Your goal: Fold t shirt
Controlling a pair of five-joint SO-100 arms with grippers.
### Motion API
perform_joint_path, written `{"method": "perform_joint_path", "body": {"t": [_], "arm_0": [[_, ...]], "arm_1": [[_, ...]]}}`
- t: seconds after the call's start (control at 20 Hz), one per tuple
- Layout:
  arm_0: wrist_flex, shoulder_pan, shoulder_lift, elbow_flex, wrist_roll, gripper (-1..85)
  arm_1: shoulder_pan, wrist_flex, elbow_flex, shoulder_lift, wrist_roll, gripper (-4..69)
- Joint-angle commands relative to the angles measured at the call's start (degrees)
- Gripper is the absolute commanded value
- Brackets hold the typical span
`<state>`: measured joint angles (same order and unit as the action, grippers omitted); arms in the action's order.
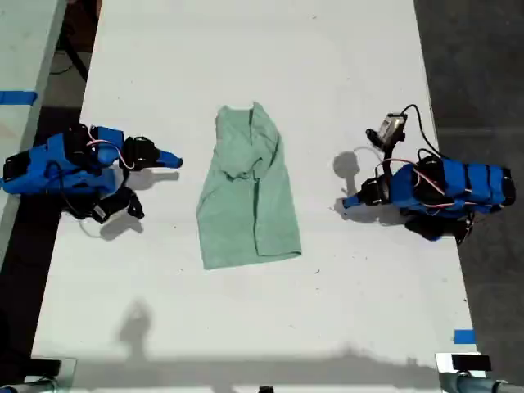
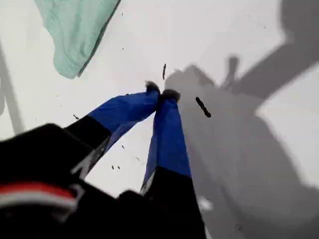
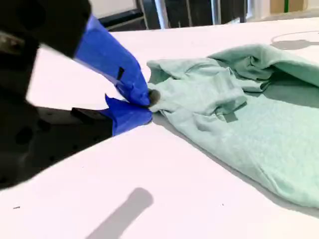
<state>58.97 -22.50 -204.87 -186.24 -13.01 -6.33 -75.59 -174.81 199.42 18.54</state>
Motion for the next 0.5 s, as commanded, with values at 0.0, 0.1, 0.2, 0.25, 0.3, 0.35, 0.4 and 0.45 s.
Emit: {"method": "perform_joint_path", "body": {"t": [0.0,0.1,0.2,0.25,0.3,0.35,0.4,0.45], "arm_0": [[0.0,-0.1,3.4,-2.2,20.2,-0.3],[-0.1,3.7,0.9,-1.8,27.2,-0.3],[-1.0,4.6,1.2,-0.5,33.6,-0.3],[-2.8,4.0,6.2,1.0,35.5,-0.3],[-4.4,3.6,14.7,4.2,36.8,-0.3],[-2.8,3.6,27.1,11.5,39.2,-0.3],[2.1,5.0,41.0,22.1,41.2,-0.3],[8.8,5.8,52.7,33.8,43.6,-0.3]], "arm_1": [[-0.4,-0.4,-3.5,0.3,-0.8,1.7],[-0.4,-0.4,-3.5,0.3,-0.8,1.7],[-0.4,-0.4,-3.5,0.3,-0.8,1.7],[-0.4,-0.4,-3.5,0.3,-0.8,1.7],[-0.2,-0.4,-3.5,0.3,-0.9,1.7],[-0.2,-0.4,-3.5,0.3,-0.9,1.7],[-0.4,-0.4,-3.5,0.4,-0.8,1.7],[-0.6,-0.4,-3.5,0.4,-0.6,1.7]]}}
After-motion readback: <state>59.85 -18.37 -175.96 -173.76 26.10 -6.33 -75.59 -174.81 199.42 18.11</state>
